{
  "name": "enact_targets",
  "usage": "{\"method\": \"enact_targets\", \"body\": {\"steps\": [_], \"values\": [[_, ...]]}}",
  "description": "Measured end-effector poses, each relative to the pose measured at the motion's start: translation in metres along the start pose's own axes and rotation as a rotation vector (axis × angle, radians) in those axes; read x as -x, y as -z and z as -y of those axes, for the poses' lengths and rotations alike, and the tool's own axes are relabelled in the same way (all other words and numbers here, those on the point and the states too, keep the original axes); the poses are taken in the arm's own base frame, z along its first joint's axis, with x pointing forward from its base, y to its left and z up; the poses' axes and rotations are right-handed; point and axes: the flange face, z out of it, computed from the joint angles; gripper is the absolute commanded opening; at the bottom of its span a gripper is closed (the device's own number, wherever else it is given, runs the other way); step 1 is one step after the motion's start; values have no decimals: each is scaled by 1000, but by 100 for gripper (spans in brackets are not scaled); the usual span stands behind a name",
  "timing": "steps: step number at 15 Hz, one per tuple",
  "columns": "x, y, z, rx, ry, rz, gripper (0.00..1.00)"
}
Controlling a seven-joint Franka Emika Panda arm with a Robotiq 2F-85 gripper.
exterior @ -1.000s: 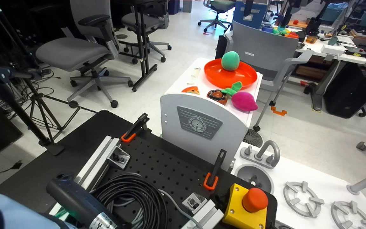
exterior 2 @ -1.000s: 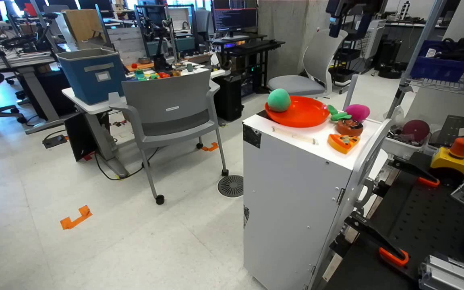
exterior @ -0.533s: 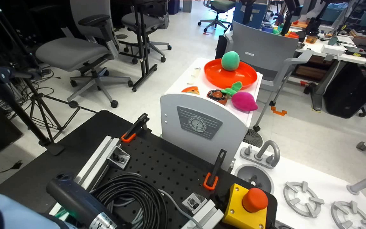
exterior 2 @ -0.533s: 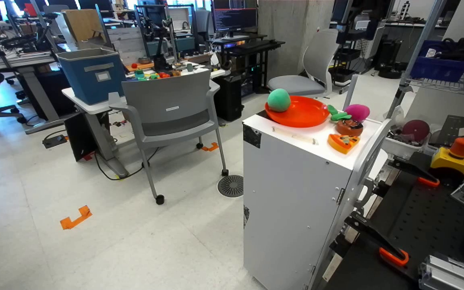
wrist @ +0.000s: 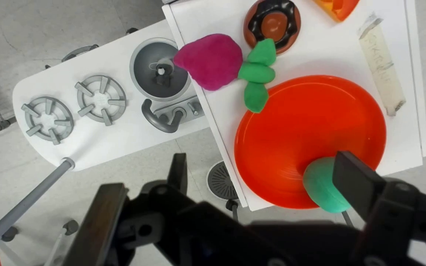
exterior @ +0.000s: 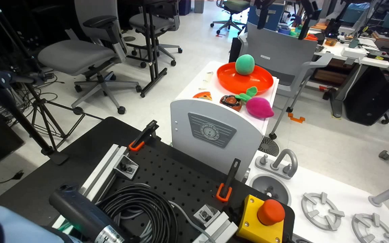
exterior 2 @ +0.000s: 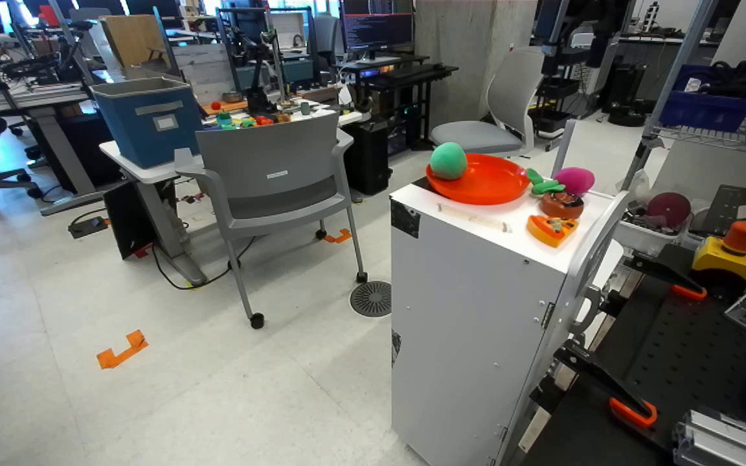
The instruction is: Pick up the purple toy and put it in the orange plate.
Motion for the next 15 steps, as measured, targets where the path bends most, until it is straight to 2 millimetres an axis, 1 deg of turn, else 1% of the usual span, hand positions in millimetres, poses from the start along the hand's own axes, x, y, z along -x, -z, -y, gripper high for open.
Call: {"method": "enact_targets", "body": {"steps": [10,15], "values": [[13,-11,-4,46,19,127,100],[16,-12,-5,63,41,149,100]]}}
